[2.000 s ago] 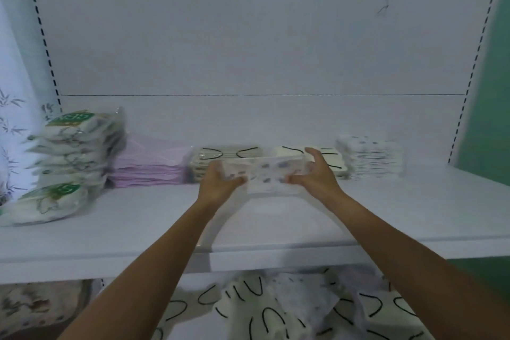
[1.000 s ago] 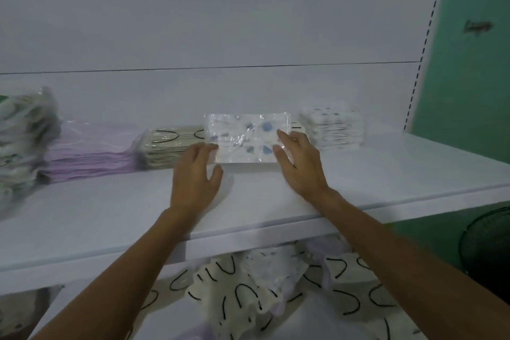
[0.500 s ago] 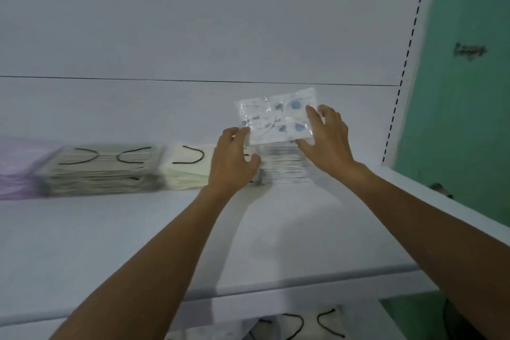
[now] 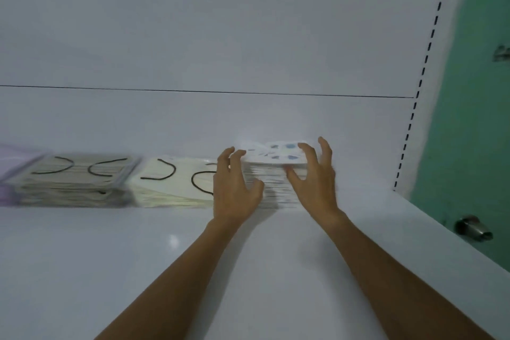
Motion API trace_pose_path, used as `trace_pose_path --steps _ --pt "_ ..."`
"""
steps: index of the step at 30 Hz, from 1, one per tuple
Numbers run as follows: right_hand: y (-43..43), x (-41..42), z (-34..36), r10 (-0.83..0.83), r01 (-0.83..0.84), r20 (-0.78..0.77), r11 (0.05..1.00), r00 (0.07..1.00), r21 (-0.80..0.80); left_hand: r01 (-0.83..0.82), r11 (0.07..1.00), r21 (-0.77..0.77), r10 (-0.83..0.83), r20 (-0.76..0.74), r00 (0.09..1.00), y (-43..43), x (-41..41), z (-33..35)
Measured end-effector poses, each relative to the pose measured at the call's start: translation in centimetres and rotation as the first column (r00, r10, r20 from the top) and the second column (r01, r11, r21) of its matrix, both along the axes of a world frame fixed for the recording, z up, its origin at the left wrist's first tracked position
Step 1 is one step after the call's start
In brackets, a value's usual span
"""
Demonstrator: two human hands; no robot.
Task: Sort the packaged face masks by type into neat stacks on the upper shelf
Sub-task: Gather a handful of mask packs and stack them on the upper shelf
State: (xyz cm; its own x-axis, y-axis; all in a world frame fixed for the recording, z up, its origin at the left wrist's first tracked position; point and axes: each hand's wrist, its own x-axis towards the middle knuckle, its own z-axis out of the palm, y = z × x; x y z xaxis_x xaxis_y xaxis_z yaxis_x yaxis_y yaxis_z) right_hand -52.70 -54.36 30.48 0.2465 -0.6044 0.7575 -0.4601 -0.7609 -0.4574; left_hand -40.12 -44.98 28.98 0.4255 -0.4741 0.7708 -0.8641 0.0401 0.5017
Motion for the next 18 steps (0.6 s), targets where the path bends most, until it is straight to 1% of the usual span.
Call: trace_pose_path --steps 2,3,5,7,9,11,13,14,16,18 --pt "-0.4 -0.5 -0.6 -0.079 0.079 -0.043 0.997 0.996 0.005 -0.006 1.0 0.021 0.005 0.04 0.999 -0.2 -0.5 -0.8" --pt "-0.6 -0.7 -0.6 -0.093 0.095 -0.07 0.995 0.993 0.031 -0.006 1.0 0.028 0.004 0.055 0.998 -0.4 -0.6 -0.9" --pt "-1.1 -1.0 -0.6 -0.044 0.059 -0.147 0.994 0.988 0.094 -0.016 0.999 0.042 0.013 0.072 0.997 -0.4 -0.5 -1.0" --pt "-1.4 -1.1 -0.6 0.029 -0.001 -0.202 0.99 0.979 0.138 -0.066 0.996 0.06 0.059 0.109 0.992 -0.3 -0.3 -1.0" --pt "-1.4 -1.1 -0.6 0.057 -0.033 -0.163 0.988 0.985 0.15 -0.113 0.991 0.074 0.107 0.08 0.991 0.0 -0.1 -0.9" --pt "-1.4 -1.1 -0.4 0.009 -0.001 -0.067 0.993 0.998 0.117 -0.154 0.987 0.048 0.153 0.021 0.988 0.4 0.1 -0.7" --pt "-1.3 -1.0 0.0 -0.031 0.03 0.013 0.994 0.999 0.106 -0.187 0.982 0.009 0.186 0.06 0.981 0.8 0.1 -0.3" --pt "-1.1 -0.9 0.1 -0.029 0.026 0.027 0.994 0.999 0.109 -0.182 0.983 0.002 0.181 0.078 0.98 1.0 0.2 -0.3" --pt "-0.9 -0.7 -0.1 -0.037 0.036 0.007 0.993 0.999 0.109 -0.126 0.992 0.008 0.125 0.08 0.989 1.0 0.3 -0.6" --pt "-1.0 -0.7 -0.3 -0.056 0.055 0.001 0.986 0.998 0.158 -0.074 0.997 0.023 0.072 0.069 0.995 1.0 0.1 -0.9"
